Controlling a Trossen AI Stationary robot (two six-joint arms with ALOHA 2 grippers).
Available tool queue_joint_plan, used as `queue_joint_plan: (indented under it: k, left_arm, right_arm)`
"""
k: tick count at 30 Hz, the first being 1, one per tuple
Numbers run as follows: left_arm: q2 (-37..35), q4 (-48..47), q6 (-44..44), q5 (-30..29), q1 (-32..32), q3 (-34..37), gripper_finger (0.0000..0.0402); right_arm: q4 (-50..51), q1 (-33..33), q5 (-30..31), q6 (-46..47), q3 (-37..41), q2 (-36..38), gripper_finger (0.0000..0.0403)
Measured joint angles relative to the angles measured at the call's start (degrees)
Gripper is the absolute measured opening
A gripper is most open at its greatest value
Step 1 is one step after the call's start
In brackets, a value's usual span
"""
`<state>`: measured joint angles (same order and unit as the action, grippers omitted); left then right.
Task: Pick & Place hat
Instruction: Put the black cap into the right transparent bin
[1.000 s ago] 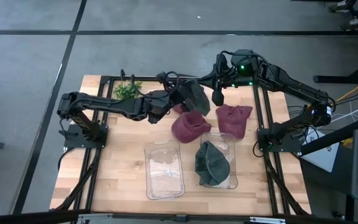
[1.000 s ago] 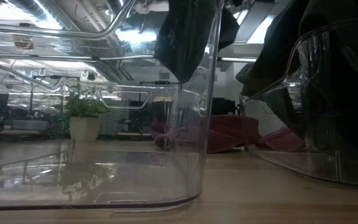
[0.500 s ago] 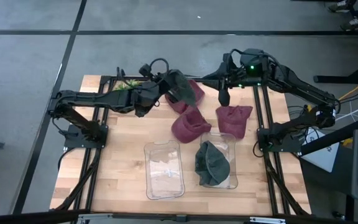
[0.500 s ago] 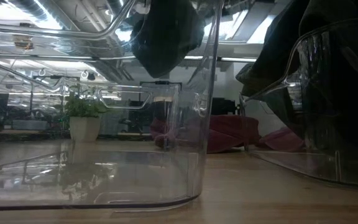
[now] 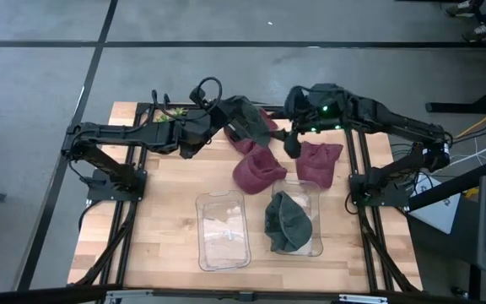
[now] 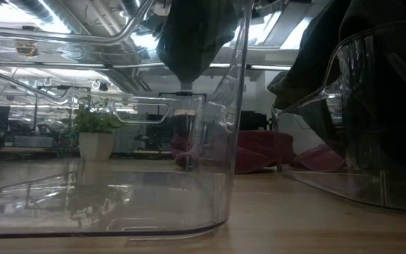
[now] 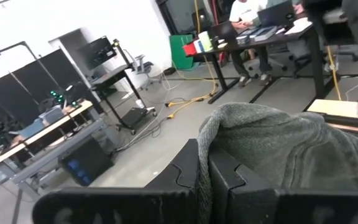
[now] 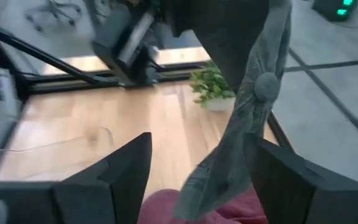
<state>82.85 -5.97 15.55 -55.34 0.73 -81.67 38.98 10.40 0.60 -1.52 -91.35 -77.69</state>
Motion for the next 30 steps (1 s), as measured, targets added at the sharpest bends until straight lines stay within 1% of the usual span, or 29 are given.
queue_joint_plan:
  k: [3, 4, 8, 13, 21, 23, 25, 27, 30]
  left_arm:
    - [0.00, 0.21, 0.03, 0.12, 0.00, -0.01, 0.0003]
    - [0.00, 0.23, 0.03, 0.12, 0.00, -0.02, 0.0003]
    - [0.00, 0.23, 0.07, 0.99, 0.00, -0.02, 0.0003]
    - [0.00, 0.21, 0.16, 1.43, 0.00, -0.02, 0.0003]
    - [0.00, 0.21, 0.64, 1.94, 0.00, -0.02, 0.0003]
    - [0.00, 0.21, 0.64, 2.77, 0.00, -0.02, 0.0003]
    - [0.00, 0.21, 0.66, 2.98, 0.00, -0.02, 0.0003]
    - [0.00, 0.21, 0.64, 2.98, 0.00, -0.02, 0.0003]
    - [0.00, 0.21, 0.64, 2.98, 0.00, -0.04, 0.0003]
  right_arm:
    - [0.19, -1.48, 6.33, -0.22, 0.02, -1.15, 0.0256]
    - [0.02, -1.82, 7.30, -0.22, 0.02, -1.44, 0.0255]
    - [-1.13, -2.33, 7.72, 0.59, 0.01, -2.70, 0.0248]
    - [-1.52, -2.41, 11.85, 0.90, 0.02, -3.65, 0.0244]
    - [-4.47, -2.41, 11.85, 0.72, 0.02, -3.72, 0.0244]
    - [-4.42, -2.35, 11.88, 0.70, 0.02, -3.72, 0.0236]
    - [-4.40, -2.33, 11.92, 0.16, 0.02, -3.83, 0.0212]
    - [-4.33, -2.33, 11.98, -0.39, 0.02, -4.01, 0.0170]
    - [-4.15, -2.02, 11.81, -0.64, 0.02, -4.41, 0.0070]
